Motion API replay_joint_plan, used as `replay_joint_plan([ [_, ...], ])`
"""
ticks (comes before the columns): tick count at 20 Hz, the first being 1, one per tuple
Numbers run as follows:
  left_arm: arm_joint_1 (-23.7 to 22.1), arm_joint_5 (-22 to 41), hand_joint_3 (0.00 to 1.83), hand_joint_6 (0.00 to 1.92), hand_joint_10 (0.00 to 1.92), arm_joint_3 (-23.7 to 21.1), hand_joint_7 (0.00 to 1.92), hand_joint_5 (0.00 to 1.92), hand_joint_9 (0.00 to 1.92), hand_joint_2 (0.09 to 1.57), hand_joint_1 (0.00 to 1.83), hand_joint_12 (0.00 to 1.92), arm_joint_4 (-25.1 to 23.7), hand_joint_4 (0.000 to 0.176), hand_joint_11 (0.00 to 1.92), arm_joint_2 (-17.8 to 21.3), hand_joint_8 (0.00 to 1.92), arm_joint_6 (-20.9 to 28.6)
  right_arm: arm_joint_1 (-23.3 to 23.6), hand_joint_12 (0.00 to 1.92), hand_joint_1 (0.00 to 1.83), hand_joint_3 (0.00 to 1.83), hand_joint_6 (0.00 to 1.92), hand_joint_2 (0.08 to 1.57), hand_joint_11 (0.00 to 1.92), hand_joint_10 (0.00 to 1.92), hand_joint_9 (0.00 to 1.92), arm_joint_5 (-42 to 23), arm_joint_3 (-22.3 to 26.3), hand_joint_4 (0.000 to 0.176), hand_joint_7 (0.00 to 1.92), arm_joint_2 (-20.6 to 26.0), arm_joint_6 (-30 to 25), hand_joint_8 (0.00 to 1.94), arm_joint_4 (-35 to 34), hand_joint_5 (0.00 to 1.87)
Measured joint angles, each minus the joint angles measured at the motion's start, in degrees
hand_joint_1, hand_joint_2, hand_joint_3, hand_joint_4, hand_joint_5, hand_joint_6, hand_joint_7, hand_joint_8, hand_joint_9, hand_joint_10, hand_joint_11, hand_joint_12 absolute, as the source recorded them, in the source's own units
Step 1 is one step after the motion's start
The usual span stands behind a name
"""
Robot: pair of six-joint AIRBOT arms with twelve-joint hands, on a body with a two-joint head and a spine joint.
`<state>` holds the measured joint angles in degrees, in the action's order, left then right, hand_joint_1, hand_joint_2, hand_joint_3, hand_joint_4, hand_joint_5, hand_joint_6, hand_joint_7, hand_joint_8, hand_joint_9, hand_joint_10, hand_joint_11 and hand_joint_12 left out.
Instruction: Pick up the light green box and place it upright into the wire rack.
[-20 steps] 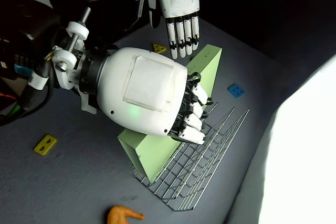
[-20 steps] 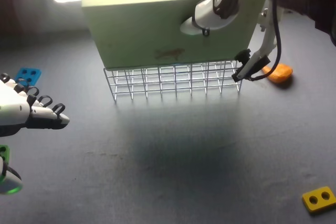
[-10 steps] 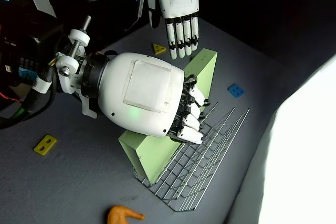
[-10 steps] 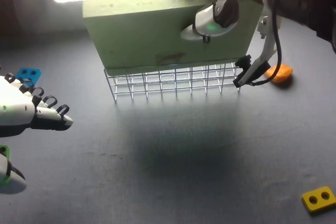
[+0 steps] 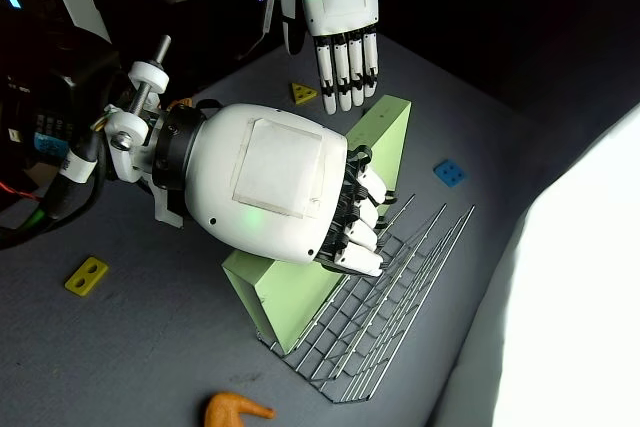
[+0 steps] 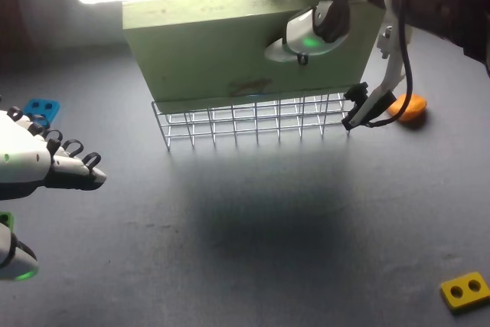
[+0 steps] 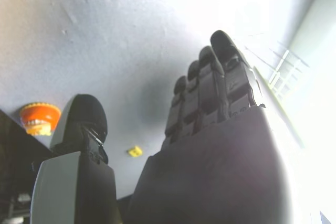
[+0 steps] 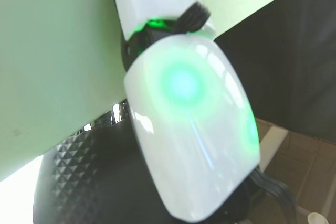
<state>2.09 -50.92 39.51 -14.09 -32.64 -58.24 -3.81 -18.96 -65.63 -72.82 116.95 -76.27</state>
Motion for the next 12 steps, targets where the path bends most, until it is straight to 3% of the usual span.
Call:
replay_joint_plan([
  [12,0.17,-0.02,0.00,0.00,0.00,0.02,0.09,0.07,0.12,1.25,0.70,0.64,0.00,0.000,0.00,0.00,0.00,0.00,0.09,1.80,1.37,0.00,0.96,1.15,0.54,1.48,0.81,0.26,1.01,0.000,0.97,0.22,-0.11,1.05,0.00,0.87],
])
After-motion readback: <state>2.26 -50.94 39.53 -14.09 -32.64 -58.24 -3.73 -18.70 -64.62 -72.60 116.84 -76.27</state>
